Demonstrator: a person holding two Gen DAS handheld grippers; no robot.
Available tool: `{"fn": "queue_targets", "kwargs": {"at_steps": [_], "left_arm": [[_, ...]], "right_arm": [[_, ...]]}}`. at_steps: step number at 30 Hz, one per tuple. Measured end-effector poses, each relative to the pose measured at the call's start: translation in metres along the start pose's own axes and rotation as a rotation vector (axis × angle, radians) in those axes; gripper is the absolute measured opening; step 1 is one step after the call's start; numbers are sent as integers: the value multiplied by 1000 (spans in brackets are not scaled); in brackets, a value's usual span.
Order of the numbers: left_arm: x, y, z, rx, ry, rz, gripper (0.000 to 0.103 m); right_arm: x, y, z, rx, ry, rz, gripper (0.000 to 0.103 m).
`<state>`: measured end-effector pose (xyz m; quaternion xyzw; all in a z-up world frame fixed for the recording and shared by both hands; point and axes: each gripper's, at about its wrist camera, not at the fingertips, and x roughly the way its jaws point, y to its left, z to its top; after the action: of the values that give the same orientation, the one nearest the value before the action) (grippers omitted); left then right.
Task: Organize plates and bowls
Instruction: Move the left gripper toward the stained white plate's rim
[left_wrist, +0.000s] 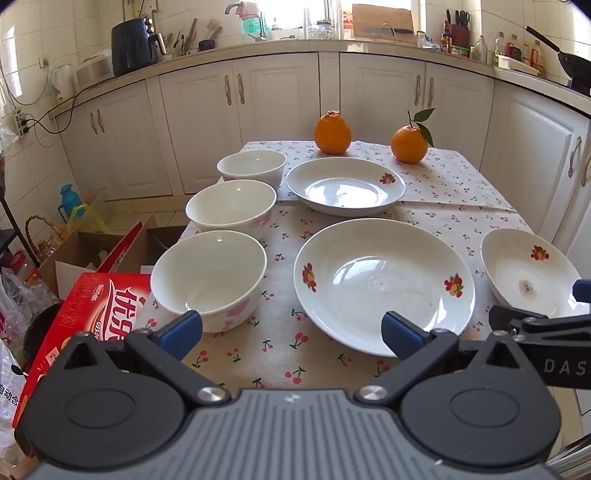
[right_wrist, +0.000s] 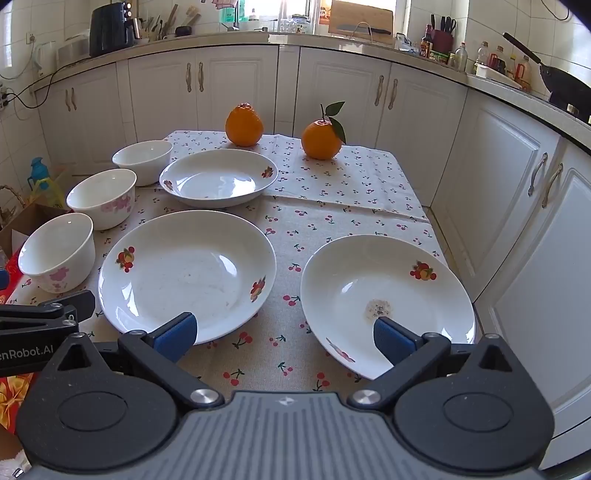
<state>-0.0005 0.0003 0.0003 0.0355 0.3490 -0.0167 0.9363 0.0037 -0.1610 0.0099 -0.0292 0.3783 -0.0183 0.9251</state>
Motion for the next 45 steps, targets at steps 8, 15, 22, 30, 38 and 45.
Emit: {"fn": "queue_targets", "kwargs": {"at_steps": [8,15,22,30,38,45], "left_arm": [[-2,-1,7,21,-14,-6,102],[0,-4,10,40,-21,-23,102],[5,-7,16,53,-7,-75,102],[7,-15,30,98,-53,-120,102],[20,-32,43,167,-41,-198,102],[32,-56,52,229,-48,-274,102]], "right_arm": [[-2,-1,0,5,-13,-1,103],[-3,-4,4,8,-25,-4,103],[-4,-11,6,4,-42,-8,103],[-6,-30,10,-8,-68,-6,103],[-18,-80,9,-38,-150,-28,103],[-15,-119,-13,-52,-127,-1,103]]}}
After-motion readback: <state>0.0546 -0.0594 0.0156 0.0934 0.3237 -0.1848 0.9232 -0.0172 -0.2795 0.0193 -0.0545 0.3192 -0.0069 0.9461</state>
